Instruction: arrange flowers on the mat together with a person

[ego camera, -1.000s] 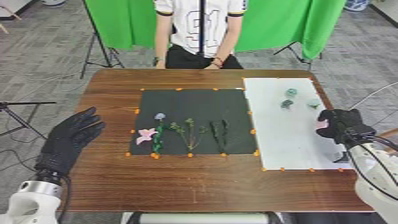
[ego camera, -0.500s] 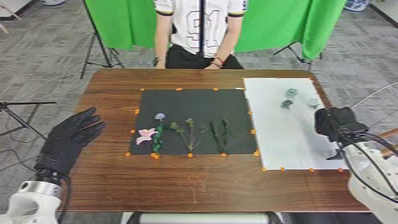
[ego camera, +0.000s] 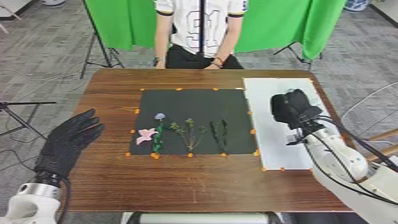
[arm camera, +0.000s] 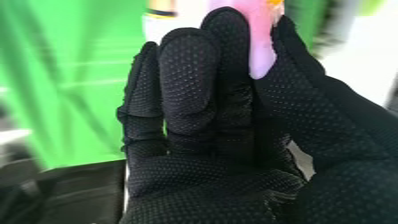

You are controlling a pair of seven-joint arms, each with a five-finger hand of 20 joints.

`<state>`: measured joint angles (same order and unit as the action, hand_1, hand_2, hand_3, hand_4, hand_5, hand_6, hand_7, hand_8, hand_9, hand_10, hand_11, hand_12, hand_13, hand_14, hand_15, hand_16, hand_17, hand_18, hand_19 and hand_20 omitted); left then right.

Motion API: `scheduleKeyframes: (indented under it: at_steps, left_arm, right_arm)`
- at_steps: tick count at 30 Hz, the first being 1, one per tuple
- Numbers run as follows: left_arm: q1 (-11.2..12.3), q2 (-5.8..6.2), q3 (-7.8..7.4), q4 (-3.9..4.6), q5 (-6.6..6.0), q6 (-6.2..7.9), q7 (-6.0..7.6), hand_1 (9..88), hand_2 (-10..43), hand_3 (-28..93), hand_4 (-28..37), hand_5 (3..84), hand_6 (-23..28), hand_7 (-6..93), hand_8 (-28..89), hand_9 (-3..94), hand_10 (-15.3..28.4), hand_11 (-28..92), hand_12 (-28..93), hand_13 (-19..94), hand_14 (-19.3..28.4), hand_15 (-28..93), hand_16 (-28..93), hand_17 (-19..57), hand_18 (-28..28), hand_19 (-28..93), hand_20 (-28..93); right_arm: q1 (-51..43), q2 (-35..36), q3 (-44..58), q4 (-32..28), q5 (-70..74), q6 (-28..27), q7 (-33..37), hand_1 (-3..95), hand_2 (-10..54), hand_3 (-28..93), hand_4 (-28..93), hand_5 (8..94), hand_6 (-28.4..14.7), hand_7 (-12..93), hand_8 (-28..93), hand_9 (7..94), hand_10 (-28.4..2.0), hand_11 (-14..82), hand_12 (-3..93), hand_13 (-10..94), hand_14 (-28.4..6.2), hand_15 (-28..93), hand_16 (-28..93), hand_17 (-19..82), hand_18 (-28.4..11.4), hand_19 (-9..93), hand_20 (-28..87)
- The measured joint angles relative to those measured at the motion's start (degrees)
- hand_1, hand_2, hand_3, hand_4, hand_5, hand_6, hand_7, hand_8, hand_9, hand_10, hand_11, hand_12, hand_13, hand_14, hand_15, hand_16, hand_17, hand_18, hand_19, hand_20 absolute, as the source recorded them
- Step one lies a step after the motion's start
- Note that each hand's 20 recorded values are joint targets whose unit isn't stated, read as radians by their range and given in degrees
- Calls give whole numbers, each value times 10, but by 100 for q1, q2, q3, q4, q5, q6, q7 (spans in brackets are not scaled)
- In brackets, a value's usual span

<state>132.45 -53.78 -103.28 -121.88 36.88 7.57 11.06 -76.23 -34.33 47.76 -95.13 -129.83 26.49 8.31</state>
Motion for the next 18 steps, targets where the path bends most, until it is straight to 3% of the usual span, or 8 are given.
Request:
scheduleKeyframes:
  at_steps: [4, 10, 18]
  left_arm:
    - [-20, -1, 38, 4, 0, 0, -6, 283, 24, 723, -199, 399, 59, 179, -91, 341, 143, 273, 126, 277, 163, 378, -19, -70, 207, 488, 99]
    - [-79, 0, 137, 13, 0, 0, -16, 283, 23, 725, -199, 399, 59, 180, -91, 341, 142, 272, 126, 277, 163, 377, -20, -70, 207, 488, 99]
    - [-141, 10, 189, 37, 4, -3, -79, 282, 25, 722, -199, 399, 59, 179, -91, 342, 143, 273, 126, 277, 164, 379, -19, -70, 207, 488, 98]
  right_arm:
    - [924, -447, -886, 138, 83, 3, -471, 469, -64, 821, -283, 645, 41, 541, -12, 769, -58, 292, 530, 686, -46, 607, 349, 285, -150, 688, 413]
    - [2113, -1396, -1993, 699, 323, -43, -544, 469, -64, 821, -283, 643, 42, 542, -13, 768, -60, 292, 531, 684, -45, 606, 349, 284, -150, 687, 413]
    - [3270, -2209, -3155, 860, 352, -586, -700, 468, -63, 819, -283, 642, 43, 544, -19, 767, -59, 287, 526, 683, -44, 600, 350, 282, -150, 684, 413]
